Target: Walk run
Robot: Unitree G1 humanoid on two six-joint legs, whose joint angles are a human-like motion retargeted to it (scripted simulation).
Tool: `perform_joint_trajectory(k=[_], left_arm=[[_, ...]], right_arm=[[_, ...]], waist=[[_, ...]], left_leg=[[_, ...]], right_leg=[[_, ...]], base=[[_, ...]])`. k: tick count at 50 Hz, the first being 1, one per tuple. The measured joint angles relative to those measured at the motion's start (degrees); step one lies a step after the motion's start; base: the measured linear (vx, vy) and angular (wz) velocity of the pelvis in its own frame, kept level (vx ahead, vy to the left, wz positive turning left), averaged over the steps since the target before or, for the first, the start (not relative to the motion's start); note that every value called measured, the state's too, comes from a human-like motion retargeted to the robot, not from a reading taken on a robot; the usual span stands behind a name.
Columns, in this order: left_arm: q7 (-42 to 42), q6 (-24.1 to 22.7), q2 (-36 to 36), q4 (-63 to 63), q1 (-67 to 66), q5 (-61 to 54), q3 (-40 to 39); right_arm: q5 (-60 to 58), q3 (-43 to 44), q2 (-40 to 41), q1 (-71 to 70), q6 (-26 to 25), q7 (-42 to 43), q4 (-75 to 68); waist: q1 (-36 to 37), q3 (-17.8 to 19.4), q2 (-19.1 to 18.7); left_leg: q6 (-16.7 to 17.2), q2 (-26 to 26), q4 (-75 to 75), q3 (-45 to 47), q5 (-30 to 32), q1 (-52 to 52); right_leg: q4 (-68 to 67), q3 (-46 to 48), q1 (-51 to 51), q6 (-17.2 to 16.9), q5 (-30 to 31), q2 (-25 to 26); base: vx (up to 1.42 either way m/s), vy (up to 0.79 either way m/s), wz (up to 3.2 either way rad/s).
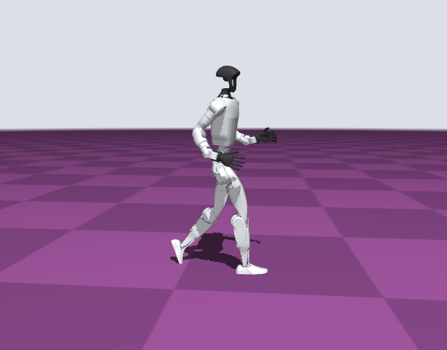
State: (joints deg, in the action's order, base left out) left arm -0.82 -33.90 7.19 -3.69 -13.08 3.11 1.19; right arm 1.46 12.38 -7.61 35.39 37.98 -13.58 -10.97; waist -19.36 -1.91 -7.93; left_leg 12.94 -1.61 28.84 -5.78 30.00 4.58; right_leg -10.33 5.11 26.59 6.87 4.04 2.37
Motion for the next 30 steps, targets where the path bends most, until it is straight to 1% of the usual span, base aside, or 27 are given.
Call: perform_joint_trajectory(k=[1, 2, 3, 4, 5, 7, 8, 10, 12, 13, 15, 16, 17, 18, 19, 20, 21, 22, 23, 24, 25, 27, 28, 30], left_arm=[[-1.30, -1.02, 0.64, -1.93, -1.52, 1.22, -1.36], [-2.43, -2.23, 1.05, -4.37, -3.14, 2.86, -2.40], [-3.21, -3.80, 1.01, -7.84, -4.97, 5.37, -2.80], [-3.64, -4.81, 0.54, -11.13, -6.19, 7.27, -2.77], [-3.91, -5.53, -0.13, -14.34, -7.12, 8.86, -2.53], [-6.81, -6.33, -1.41, -17.06, -10.58, 7.64, -1.46], [-8.16, -6.42, -1.72, -17.40, -12.48, 6.40, -1.30], [-9.54, -6.91, -1.95, -17.06, -15.89, 4.64, -1.86], [-9.02, -7.12, -1.78, -16.21, -18.25, 4.11, -3.27], [-8.58, -7.05, -1.68, -15.72, -19.03, 3.94, -4.01], [-7.61, -6.64, -1.86, -14.87, -19.45, 3.29, -4.75], [-7.03, -6.20, -2.39, -14.24, -18.78, 2.74, -4.82], [-6.35, -5.80, -2.87, -13.45, -17.98, 2.28, -4.84], [-5.48, -5.47, -3.23, -12.35, -16.94, 1.97, -4.77], [-4.14, -4.97, -3.67, -10.91, -15.76, 2.08, -4.72], [-2.57, -4.38, -4.14, -9.30, -14.52, 2.41, -4.67], [-0.66, -3.95, -4.37, -7.77, -13.20, 3.35, -4.37], [1.52, -3.53, -4.59, -6.44, -11.97, 4.50, -3.79], [4.22, -3.13, -4.77, -5.54, -10.94, 6.10, -2.65], [6.27, -3.57, -5.24, -5.56, -7.90, 7.06, -3.57], [8.00, -4.42, -5.86, -6.05, -3.85, 7.68, -5.52], [6.54, -6.35, -6.68, -7.78, 3.53, 5.61, -6.13], [6.91, -6.07, -7.09, -7.55, 6.14, 4.39, -3.06], [7.56, -5.24, -7.12, -5.48, 10.23, 1.75, 1.18]], right_arm=[[-3.62, -1.07, 1.04, -2.27, 0.13, 3.23, 0.65], [-7.13, -1.72, 2.15, -4.77, 0.23, 6.64, 0.85], [-10.41, -1.53, 3.42, -7.73, 0.25, 10.43, 0.15], [-11.43, -0.92, 4.06, -11.22, 0.33, 12.35, -0.38], [-11.32, -0.11, 4.39, -14.98, 0.44, 13.33, -0.83], [-6.65, -4.71, 3.96, -20.25, 0.76, 13.53, 0.23], [-3.71, -6.00, 3.48, -22.10, 1.19, 13.10, 1.24], [1.93, -6.69, 1.62, -24.27, 2.03, 11.49, 3.83], [4.38, -7.30, -0.86, -24.61, 2.07, 9.73, 6.48], [4.42, -7.58, -1.86, -24.21, 1.74, 8.88, 7.64], [2.92, -7.39, -3.10, -22.29, 0.67, 7.56, 9.34], [1.59, -7.19, -3.43, -21.00, 0.10, 7.61, 9.63], [0.36, -7.07, -3.62, -19.77, -0.38, 7.82, 9.72], [-0.64, -7.13, -3.56, -18.66, -0.64, 8.36, 9.38], [-1.76, -7.53, -3.44, -17.66, -0.72, 8.95, 8.83], [-2.94, -8.11, -3.28, -16.73, -0.71, 9.56, 8.16], [-4.25, -8.45, -2.91, -15.52, -0.64, 9.49, 7.12], [-5.97, -8.50, -2.16, -14.07, -0.39, 9.19, 5.58], [-8.52, -7.96, -0.61, -12.14, 0.22, 8.43, 3.04], [-10.65, -8.02, 0.45, -11.17, 0.59, 8.37, -0.16], [-12.56, -8.38, 1.28, -10.70, 0.84, 8.67, -3.70], [-12.19, -8.56, 2.08, -8.29, 0.54, 9.13, -9.92], [-9.84, -8.81, 1.80, -6.31, 1.08, 7.73, -11.65], [-4.75, -8.17, 0.48, -1.70, 1.49, 3.82, -12.84]], waist=[[2.35, 0.34, -0.99], [4.16, 0.48, -1.73], [4.92, 0.22, -2.00], [5.14, -0.51, -1.14], [5.09, -1.46, 0.30], [7.61, -2.67, 2.47], [9.55, -2.71, 2.69], [11.92, -2.33, 3.12], [15.32, -2.17, 5.81], [17.02, -1.98, 6.95], [18.75, -1.32, 7.77], [19.97, -0.54, 8.81], [20.84, 0.20, 9.62], [20.99, 0.86, 9.98], [21.50, 1.79, 10.80], [22.19, 2.87, 11.85], [20.45, 3.25, 13.39], [18.35, 3.31, 14.81], [15.55, 2.74, 15.99], [13.27, 2.63, 14.99], [11.26, 2.75, 12.91], [11.99, 1.90, 9.90], [12.53, 1.45, 8.81], [13.04, 1.15, 7.71]], left_leg=[[-0.01, 2.15, 10.43, 3.28, 0.00, -2.77], [-0.54, 2.82, 18.87, 4.55, 0.00, -5.35], [-2.09, 0.55, 23.34, 1.83, 0.00, -7.56], [-3.80, -0.90, 26.45, 1.67, -1.75, -11.04], [-5.58, -1.94, 28.89, 2.79, -4.38, -15.16], [-10.62, 0.00, 30.93, 9.51, -13.58, -22.37], [-13.08, 1.25, 30.09, 11.58, -18.54, -25.68], [-17.17, 2.81, 25.84, 13.67, -26.34, -32.19], [-18.54, 1.60, 15.22, 16.33, -29.19, -36.37], [-18.46, 0.17, 7.90, 16.51, -29.75, -37.37], [-18.35, -2.77, -7.94, 14.93, -31.34, -36.69], [-16.97, -4.42, -13.61, 13.31, -32.20, -36.11], [-15.34, -5.20, -18.21, 12.61, -32.75, -35.42], [-13.23, -4.24, -20.67, 13.74, -32.66, -34.53], [-14.99, -3.80, -20.79, 14.73, -29.70, -33.96], [-18.67, -3.63, -19.74, 15.63, -25.31, -33.54], [-23.07, -6.25, -16.43, 16.36, -27.74, -32.82], [-26.13, -9.04, -12.41, 15.53, -30.92, -32.15], [-26.52, -12.16, -6.94, 11.57, -35.57, -31.58], [-25.40, -11.31, -3.44, 7.75, -38.39, -31.64], [-23.53, -8.48, -0.93, 3.98, -40.29, -32.03], [-22.91, -2.05, 0.41, 8.25, -44.04, -28.77], [-22.17, -1.00, -1.19, 7.50, -44.88, -26.10], [-21.36, -0.54, -5.08, 7.58, -43.93, -21.13]], right_leg=[[-5.13, -0.50, -0.44, 4.29, -5.41, 4.65], [-9.50, -2.15, -0.88, 6.80, -9.89, 8.14], [-12.33, -6.11, -1.32, 5.73, -12.51, 9.33], [-13.60, -5.25, -2.39, 4.94, -14.26, 6.51], [-14.08, -1.99, -3.79, 4.30, -15.57, 1.69], [-12.40, -4.84, -8.03, 5.44, -17.08, 2.06], [-11.05, -5.97, -10.36, 5.74, -16.75, 2.75], [-7.26, -5.61, -14.87, 5.15, -12.95, 2.98], [-2.45, -6.12, -19.92, 3.43, -5.26, 2.64], [-0.33, -5.68, -22.51, 2.50, -0.81, 2.70], [2.85, -5.60, -27.80, 0.51, 7.98, 4.57], [3.38, -3.54, -30.32, -0.84, 12.29, 3.81], [3.41, -2.01, -32.53, -2.31, 16.41, 3.57], [2.45, -1.51, -34.14, -4.01, 20.16, 4.37], [-1.23, -1.85, -34.67, -6.79, 23.23, 4.26], [-6.28, -2.59, -34.67, -10.12, 25.96, 3.69], [-16.14, -2.83, -32.27, -14.19, 25.96, 3.10], [-25.38, -1.87, -29.95, -17.17, 25.96, 2.68], [-33.36, 1.48, -27.78, -18.00, 25.96, 2.61], [-36.24, 3.29, -25.46, -17.16, 25.96, 4.03], [-36.57, 4.33, -23.05, -15.49, 25.96, 6.19], [-40.90, 3.80, -16.04, -13.63, 17.84, 6.50], [-40.90, 4.21, -13.21, -12.18, 13.55, 5.93], [-38.81, 3.75, -7.95, -9.92, 5.48, 3.03]], base=[[1.52, -0.47, -1.66], [1.80, -0.58, -1.52], [1.89, -0.52, -0.36], [1.70, -0.39, 0.56], [1.08, -0.18, 0.20], [1.14, -0.13, -0.71], [1.64, -0.18, -0.86], [1.47, -0.18, -0.39], [1.53, -0.30, -0.50], [1.63, -0.33, -0.50], [1.35, -0.28, -0.20], [1.44, -0.26, -0.16], [1.74, -0.27, -0.09], [1.45, -0.30, -0.01], [0.98, -0.34, -0.12], [0.99, -0.37, 0.27], [1.41, -0.39, 0.94], [2.17, -0.41, 1.89], [2.09, -0.47, 1.60], [1.77, -0.54, 0.95], [1.20, -0.48, 0.14], [1.15, -0.39, -0.06], [1.39, -0.39, 0.01], [1.29, -0.32, 0.15]])
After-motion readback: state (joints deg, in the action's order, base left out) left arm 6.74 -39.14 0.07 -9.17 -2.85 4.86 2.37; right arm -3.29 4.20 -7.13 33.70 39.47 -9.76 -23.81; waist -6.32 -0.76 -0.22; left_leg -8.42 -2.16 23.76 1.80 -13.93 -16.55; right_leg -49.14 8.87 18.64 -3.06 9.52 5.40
